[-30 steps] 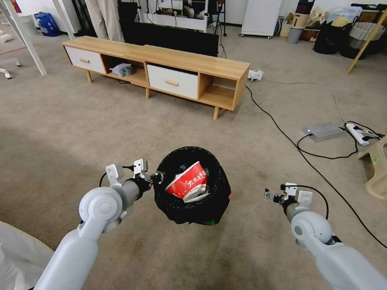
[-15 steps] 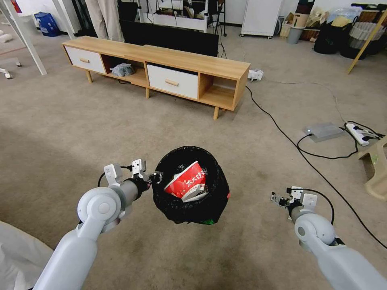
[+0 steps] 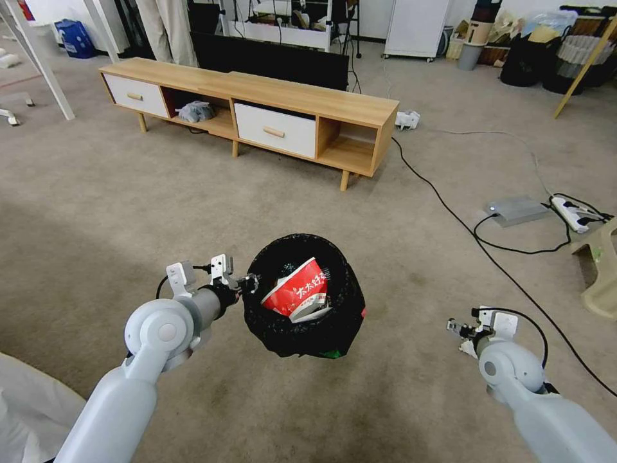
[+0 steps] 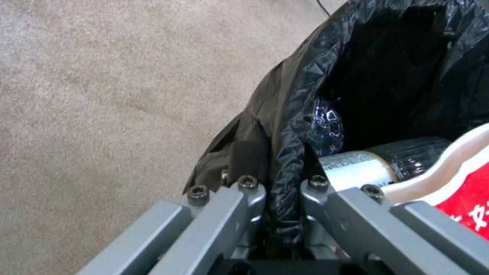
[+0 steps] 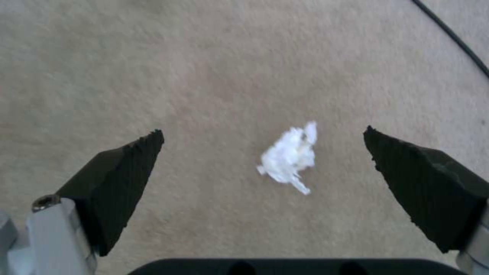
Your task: Pick up the trash bin and place the garbage on the floor into it.
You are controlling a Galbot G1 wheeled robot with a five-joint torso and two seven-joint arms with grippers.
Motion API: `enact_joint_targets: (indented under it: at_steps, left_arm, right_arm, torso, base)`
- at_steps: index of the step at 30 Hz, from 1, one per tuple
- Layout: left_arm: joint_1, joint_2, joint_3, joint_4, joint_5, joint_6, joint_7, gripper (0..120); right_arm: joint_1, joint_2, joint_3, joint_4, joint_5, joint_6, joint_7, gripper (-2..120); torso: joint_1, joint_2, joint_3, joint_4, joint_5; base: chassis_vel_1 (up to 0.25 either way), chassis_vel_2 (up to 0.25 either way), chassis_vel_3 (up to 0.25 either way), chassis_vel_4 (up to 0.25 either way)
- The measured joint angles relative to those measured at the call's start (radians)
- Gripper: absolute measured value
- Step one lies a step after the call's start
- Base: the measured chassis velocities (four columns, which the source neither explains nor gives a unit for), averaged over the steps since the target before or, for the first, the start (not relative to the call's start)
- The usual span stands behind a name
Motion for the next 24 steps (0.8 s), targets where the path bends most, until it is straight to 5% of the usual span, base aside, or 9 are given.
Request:
enact_joint_targets:
  at_steps: [24]
  left_arm:
    - [0.006,0.002,0.005,0.006,0.014,0.0,0.009,0]
  right_arm:
    - [0.075,0.06,-0.022,-0.23,-0.085,0.129,-0.135,100]
  torso:
    - [0.0,0.0,0.0,0.0,0.0]
  base:
    - [0.0,0.0,0.0,0.0]
